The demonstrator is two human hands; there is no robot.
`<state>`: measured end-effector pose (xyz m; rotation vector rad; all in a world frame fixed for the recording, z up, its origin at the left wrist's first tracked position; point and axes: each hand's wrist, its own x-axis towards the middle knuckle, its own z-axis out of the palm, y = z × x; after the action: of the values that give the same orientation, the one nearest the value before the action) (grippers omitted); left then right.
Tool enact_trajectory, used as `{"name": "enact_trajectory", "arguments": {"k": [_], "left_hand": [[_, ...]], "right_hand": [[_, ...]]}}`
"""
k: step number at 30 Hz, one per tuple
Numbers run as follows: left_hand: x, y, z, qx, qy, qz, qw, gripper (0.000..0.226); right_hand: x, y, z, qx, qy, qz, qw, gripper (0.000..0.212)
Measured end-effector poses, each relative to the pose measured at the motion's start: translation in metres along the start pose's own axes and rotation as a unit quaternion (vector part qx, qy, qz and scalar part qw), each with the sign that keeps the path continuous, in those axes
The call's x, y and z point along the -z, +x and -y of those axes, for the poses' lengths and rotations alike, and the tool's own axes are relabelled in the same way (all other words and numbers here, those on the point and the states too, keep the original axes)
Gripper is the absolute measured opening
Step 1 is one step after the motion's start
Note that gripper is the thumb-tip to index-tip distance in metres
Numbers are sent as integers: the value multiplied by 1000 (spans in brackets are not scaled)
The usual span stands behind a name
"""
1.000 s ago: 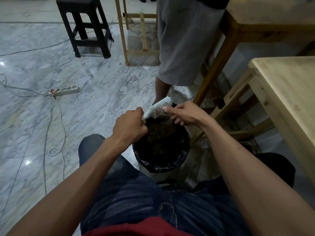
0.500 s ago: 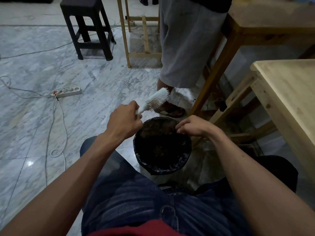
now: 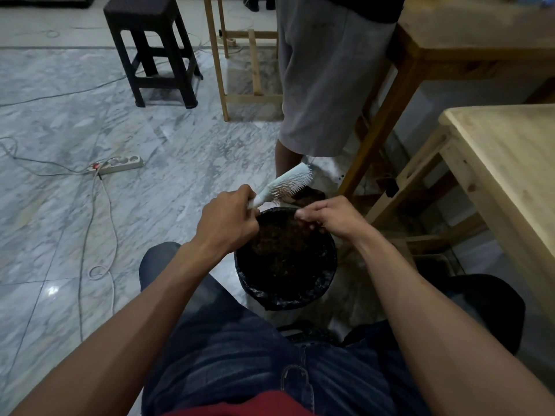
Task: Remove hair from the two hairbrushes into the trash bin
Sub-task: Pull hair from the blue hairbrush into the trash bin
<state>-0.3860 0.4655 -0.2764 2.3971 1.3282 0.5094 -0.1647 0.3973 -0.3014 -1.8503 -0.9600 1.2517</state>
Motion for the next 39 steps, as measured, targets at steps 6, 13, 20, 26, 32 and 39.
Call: {"name": "enact_trajectory", "arguments": {"k": [6,13,20,26,32,39], "left_hand": [[0,0,1,41,2,-21,999,23],[2,3,-2,55,-9,-39,998,20],[-1,-2,-2,34,18,-55,998,19],[-7,-7,-4,3,29,-55,998,16],[-2,0,-1,32,-10,-80,996,16],[2,2,2,43,-32,-91,994,19]], "right_hand": [[13,2,0,-18,-154,-22,988,8],[15,2,9,-46,-234,-31,971,9],[3,2,20,-25,-267,57,962,41],[-4,-1,40,8,-38,59,998,71],[3,0,34,28,-37,-17,999,10],[13,-3,14,-23,-119,-7,993,14]]}}
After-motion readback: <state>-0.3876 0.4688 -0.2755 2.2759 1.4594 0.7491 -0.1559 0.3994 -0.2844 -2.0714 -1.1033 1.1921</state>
